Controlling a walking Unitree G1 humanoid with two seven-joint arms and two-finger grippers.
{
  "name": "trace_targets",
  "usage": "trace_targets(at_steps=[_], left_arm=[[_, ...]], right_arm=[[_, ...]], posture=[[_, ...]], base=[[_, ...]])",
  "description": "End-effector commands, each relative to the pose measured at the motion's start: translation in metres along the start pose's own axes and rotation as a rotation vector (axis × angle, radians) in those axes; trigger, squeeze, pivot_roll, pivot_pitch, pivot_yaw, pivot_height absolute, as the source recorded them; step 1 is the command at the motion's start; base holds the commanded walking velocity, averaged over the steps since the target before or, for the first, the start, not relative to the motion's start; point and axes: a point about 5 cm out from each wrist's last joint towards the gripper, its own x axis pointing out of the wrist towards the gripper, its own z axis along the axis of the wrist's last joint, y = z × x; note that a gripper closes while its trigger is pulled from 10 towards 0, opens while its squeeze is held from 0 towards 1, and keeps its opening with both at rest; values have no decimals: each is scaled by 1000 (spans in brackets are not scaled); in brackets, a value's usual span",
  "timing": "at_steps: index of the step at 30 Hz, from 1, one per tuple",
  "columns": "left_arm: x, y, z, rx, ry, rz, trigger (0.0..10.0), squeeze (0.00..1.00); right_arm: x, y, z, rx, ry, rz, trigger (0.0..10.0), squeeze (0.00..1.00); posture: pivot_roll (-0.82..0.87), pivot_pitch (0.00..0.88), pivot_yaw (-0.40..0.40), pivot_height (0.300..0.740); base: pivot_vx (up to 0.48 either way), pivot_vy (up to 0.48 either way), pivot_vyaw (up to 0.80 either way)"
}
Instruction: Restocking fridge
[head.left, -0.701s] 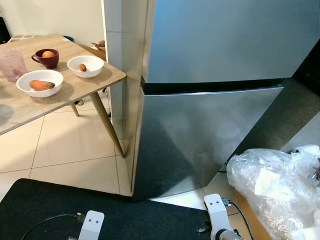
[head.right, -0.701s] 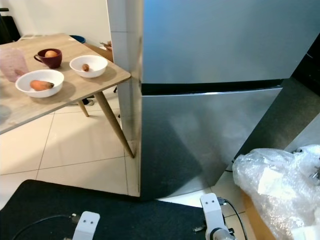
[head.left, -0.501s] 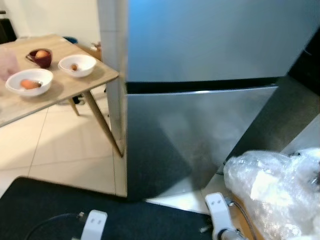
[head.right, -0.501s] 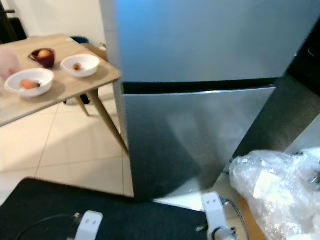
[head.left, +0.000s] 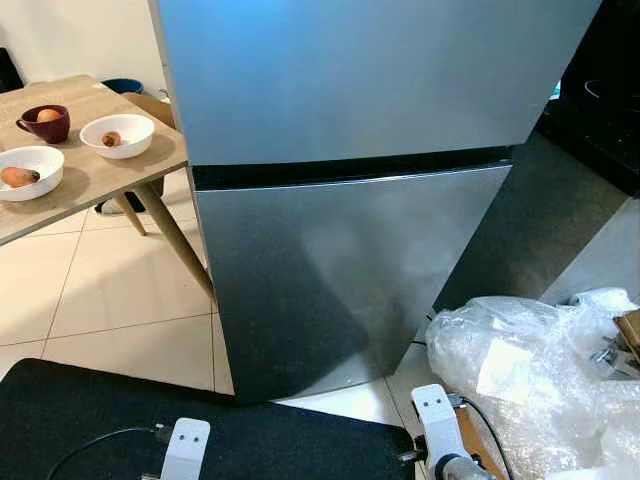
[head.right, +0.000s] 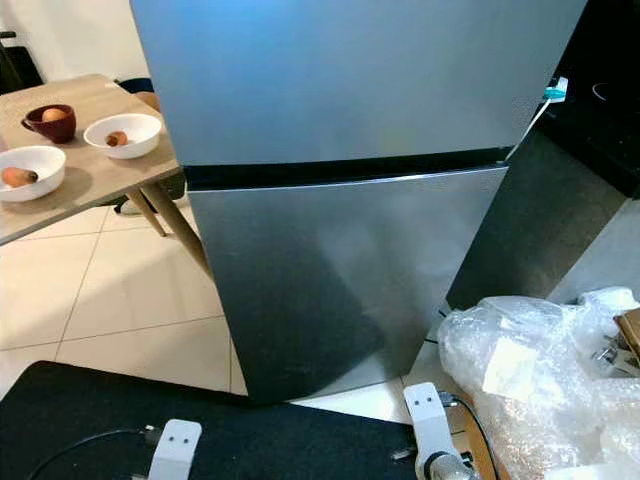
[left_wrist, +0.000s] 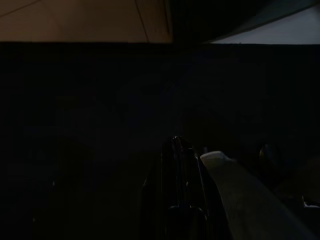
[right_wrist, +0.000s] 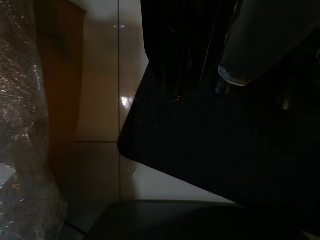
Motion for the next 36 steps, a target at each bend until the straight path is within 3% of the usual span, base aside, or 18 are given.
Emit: trace_targets(at_steps=[1, 4, 14, 36], left_arm=[[-2, -1, -4, -21, 8, 1, 10000, 0], [-2, -2, -5, -54, 6, -1, 10000, 0], [-3, -1, -4, -42, -5, -12, 10000, 0], [-1, -2, -2, 0, 11, -47, 10000, 0]], right_arm=[[0, 1, 0, -12, -3, 8, 10000, 0], [0, 1, 0, -15, -2, 10, 10000, 0], [0, 2, -1, -22, 1, 12, 10000, 0], [0, 2, -3, -32, 14, 11, 10000, 0]], posture=[[-62, 55, -57, 700], [-62, 57, -56, 700], [-59, 59, -56, 700], [-54, 69, -51, 700]], base=[[0, 0, 0], [0, 160, 0], [0, 480, 0], [0, 0, 0]])
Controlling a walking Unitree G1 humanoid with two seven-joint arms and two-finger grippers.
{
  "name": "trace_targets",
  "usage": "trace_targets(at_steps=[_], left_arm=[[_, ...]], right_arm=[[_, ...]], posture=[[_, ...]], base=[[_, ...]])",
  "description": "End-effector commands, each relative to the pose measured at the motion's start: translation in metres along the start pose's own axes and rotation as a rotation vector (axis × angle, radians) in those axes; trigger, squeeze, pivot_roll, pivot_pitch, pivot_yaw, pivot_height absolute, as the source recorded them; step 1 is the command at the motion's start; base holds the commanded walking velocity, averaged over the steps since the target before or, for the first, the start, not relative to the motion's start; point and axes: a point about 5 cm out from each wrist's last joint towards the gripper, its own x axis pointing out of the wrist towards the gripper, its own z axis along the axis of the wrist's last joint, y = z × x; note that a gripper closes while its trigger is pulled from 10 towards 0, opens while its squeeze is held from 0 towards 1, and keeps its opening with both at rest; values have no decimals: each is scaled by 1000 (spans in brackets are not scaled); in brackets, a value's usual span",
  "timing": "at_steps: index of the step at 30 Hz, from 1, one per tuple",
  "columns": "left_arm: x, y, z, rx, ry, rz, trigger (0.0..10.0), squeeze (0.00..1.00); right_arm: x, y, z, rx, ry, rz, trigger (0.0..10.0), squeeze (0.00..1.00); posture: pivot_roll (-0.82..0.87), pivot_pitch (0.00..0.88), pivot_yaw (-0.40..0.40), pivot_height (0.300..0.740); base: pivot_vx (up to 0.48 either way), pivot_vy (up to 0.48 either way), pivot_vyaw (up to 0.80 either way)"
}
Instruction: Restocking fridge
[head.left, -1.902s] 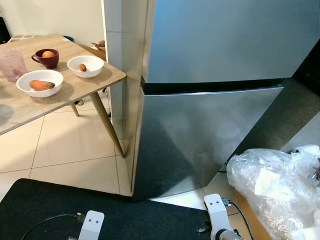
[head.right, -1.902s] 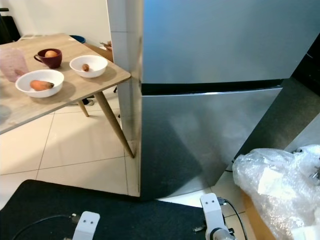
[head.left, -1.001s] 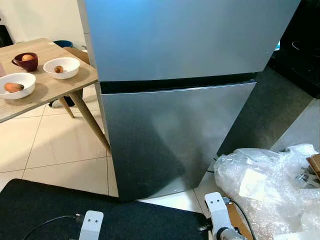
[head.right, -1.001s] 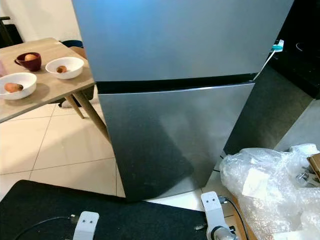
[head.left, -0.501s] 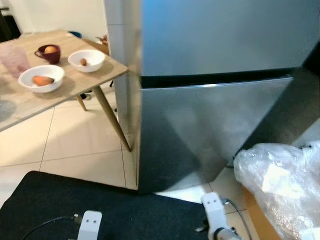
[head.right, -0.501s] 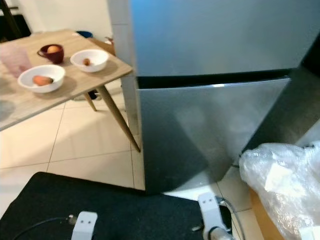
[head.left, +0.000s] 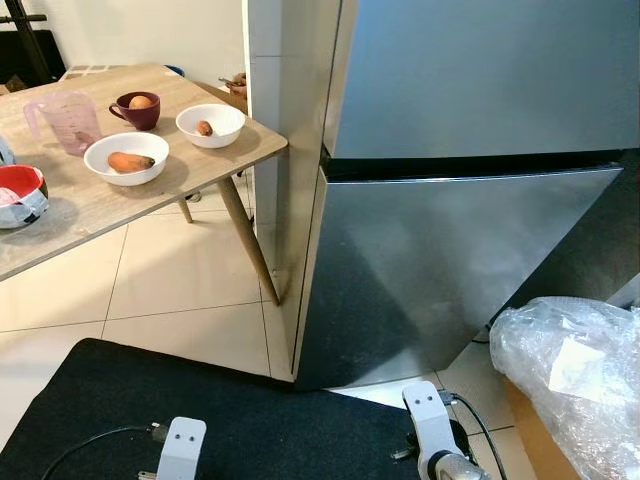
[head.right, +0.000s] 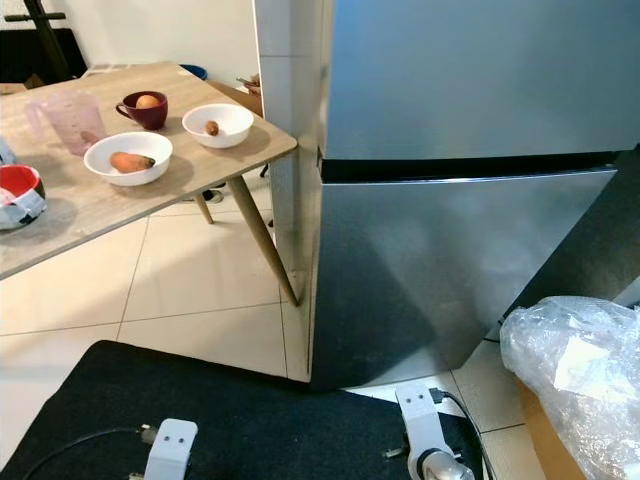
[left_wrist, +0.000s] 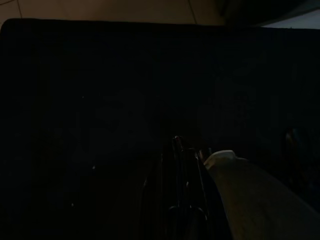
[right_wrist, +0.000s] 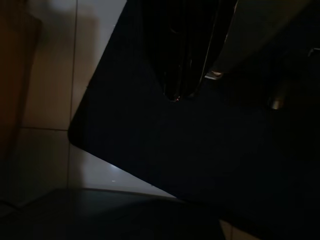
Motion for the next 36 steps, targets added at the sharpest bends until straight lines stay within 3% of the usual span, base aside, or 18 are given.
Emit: trace_targets(at_steps=[1, 14, 26, 36], left_arm=[[-1, -5, -4, -2, 21, -14, 10000, 0], [-1, -6, 2, -43, -37, 8, 10000, 0], [1, -6, 3, -85, -39, 4, 10000, 0], [5, 3, 7, -158, -8, 63, 10000, 0]], right_arm=[[-2, 1, -6, -17, 17, 9, 10000, 0], [0, 5, -2, -65, -1, 32, 10000, 0], [0, 8, -1, -61, -4, 33, 10000, 0], [1, 12, 2, -66, -11, 42, 10000, 0]], posture=[[-54, 69, -51, 700], [-50, 63, -54, 700], [-43, 54, -47, 700], [-48, 42, -46, 700]], base=[[0, 0, 0], [0, 0, 677], [0, 0, 800], [0, 0, 800]])
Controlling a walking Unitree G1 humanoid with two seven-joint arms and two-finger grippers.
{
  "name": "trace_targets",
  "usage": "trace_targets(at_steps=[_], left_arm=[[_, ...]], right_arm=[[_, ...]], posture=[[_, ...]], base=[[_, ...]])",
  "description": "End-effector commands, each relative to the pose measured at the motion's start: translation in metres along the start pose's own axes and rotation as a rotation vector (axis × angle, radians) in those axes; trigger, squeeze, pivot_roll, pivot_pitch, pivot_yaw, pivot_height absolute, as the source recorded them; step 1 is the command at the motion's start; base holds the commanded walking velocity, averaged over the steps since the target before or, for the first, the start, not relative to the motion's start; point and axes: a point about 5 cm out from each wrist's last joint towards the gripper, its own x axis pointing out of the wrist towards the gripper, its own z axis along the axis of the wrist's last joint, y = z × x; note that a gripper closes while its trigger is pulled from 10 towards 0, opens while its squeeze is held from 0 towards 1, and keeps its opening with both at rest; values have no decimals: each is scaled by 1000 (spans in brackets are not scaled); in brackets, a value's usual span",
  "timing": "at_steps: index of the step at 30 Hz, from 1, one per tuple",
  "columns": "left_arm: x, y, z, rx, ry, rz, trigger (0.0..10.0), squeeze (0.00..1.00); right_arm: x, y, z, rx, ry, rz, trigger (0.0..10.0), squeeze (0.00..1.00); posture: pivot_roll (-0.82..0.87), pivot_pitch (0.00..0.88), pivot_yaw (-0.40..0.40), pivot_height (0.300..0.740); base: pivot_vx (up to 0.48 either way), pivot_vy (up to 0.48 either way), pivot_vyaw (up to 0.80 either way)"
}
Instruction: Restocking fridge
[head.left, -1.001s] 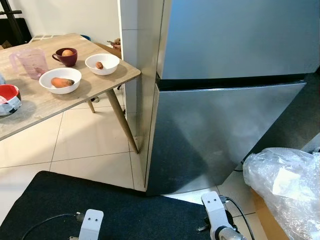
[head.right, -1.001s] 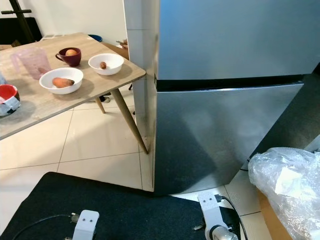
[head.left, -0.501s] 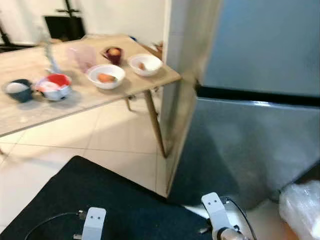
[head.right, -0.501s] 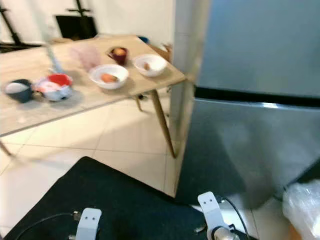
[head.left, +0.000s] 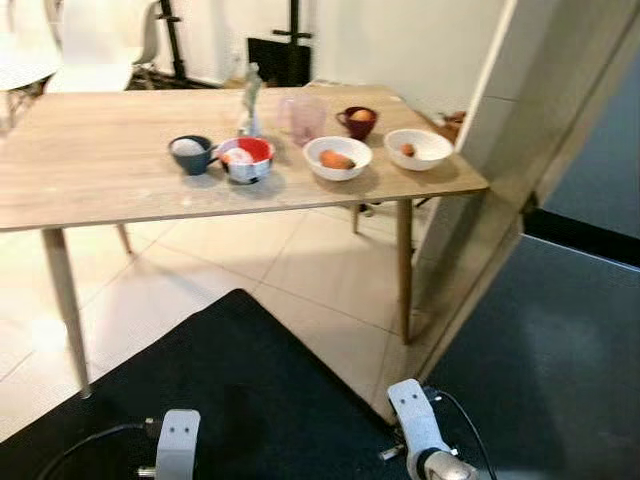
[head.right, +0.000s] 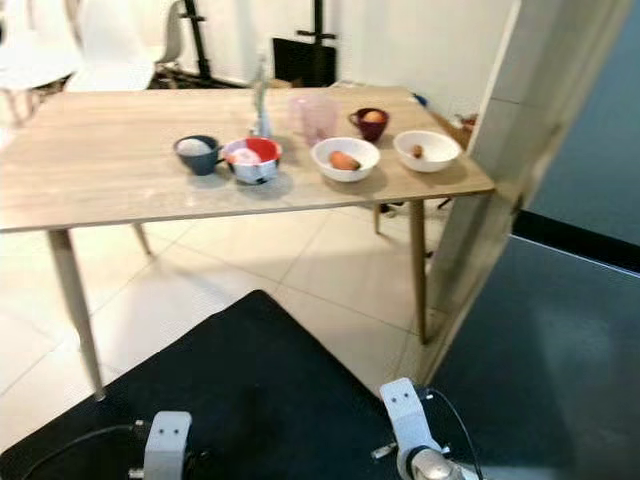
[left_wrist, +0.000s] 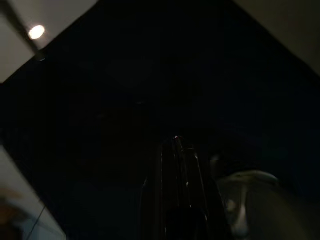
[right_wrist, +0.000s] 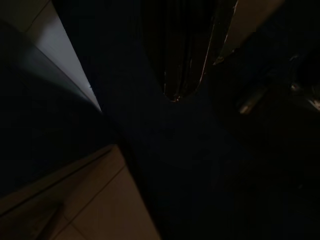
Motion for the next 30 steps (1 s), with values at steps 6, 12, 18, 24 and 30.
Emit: trace_targets(at_steps=[6, 12, 18, 24, 30], left_arm=[[1, -1, 1, -6, 15, 1, 10000, 0], [2, -5, 3, -11, 2, -5, 10000, 0], [1, -7, 3, -7, -17, -16, 10000, 0], [0, -6, 4, -33, -38, 1, 10000, 0], [-1, -8, 6, -65, -64, 1, 10000, 0]], right_arm=[[-1, -3, -2, 2, 9, -9, 10000, 0], [-1, -5, -2, -8, 9, -12, 10000, 0], [-1, -8, -2, 21, 9, -30, 10000, 0], [-2, -11, -2, 18, 15, -33, 10000, 0], [-2, -11, -2, -1, 18, -20, 10000, 0]], posture=[[-59, 33, -45, 700], [-64, 22, -49, 700], [-68, 19, -52, 700], [-66, 13, -65, 700], [-62, 8, -77, 700]], base=[[0, 0, 800], [0, 0, 800], [0, 0, 516], [0, 0, 0], [0, 0, 0]])
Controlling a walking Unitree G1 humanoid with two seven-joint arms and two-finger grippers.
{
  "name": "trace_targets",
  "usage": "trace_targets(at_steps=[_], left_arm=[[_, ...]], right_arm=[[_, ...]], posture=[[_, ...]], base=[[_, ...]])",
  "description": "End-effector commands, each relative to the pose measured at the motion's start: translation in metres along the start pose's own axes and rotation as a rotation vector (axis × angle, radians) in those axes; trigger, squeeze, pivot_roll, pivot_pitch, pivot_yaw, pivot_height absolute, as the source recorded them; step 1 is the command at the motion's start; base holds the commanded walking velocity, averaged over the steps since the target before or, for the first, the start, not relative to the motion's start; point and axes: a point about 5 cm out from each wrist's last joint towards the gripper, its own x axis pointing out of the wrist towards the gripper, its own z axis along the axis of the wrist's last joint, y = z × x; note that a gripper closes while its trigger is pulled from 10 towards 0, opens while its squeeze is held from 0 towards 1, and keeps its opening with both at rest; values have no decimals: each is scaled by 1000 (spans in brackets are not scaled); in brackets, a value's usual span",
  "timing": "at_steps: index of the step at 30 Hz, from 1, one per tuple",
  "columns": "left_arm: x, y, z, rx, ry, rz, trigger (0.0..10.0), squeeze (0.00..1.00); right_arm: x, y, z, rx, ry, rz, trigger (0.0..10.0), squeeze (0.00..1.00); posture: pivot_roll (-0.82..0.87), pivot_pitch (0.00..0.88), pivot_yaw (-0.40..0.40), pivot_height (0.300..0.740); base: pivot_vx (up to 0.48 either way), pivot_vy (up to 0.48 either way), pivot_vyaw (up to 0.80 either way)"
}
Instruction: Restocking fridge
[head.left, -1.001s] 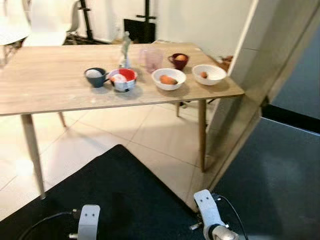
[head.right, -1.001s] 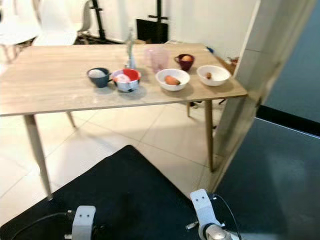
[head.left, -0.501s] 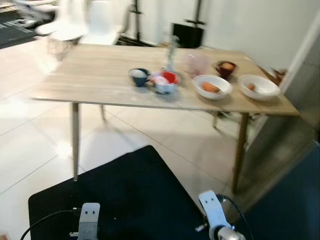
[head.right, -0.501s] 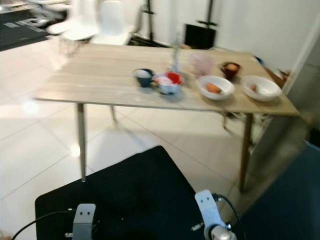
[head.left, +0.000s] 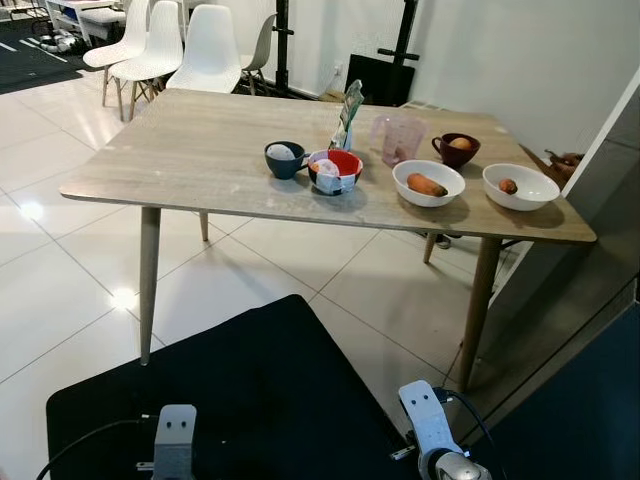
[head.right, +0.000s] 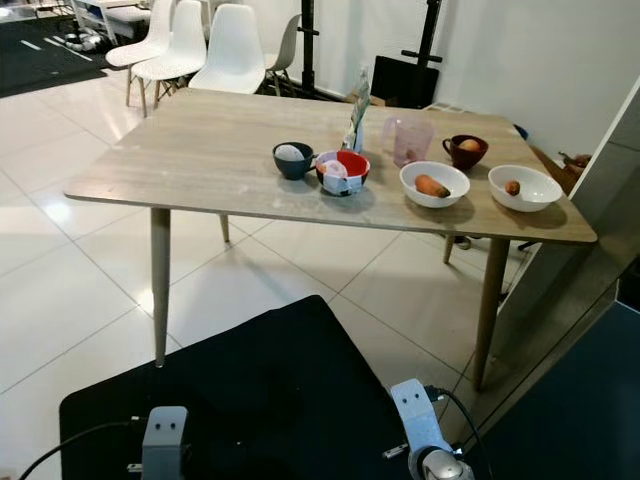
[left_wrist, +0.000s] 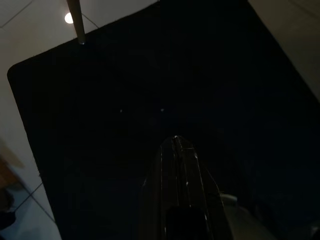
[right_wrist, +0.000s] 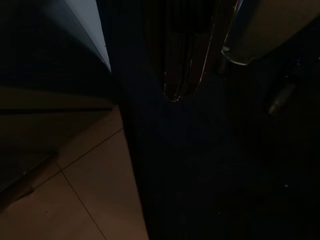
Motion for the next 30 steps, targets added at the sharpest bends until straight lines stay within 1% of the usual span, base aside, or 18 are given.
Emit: trace_targets(at_steps=[1, 8, 30], left_arm=[[-2, -4, -4, -24, 6, -3, 10000, 0], [-4, -9, -4, -29, -10, -11, 10000, 0], [-4, -11, -3, -17, -11, -22, 10000, 0]], right_arm=[[0, -1, -2, 1, 8, 4, 10000, 0], [0, 1, -1, -16, 8, 16, 10000, 0], [0, 1, -1, -14, 10, 15, 10000, 0]], posture=[[-62, 8, -77, 700], [-56, 1, -81, 700], [-53, 0, -79, 700]], base=[[0, 0, 0], [351, 0, 0], [354, 0, 0]])
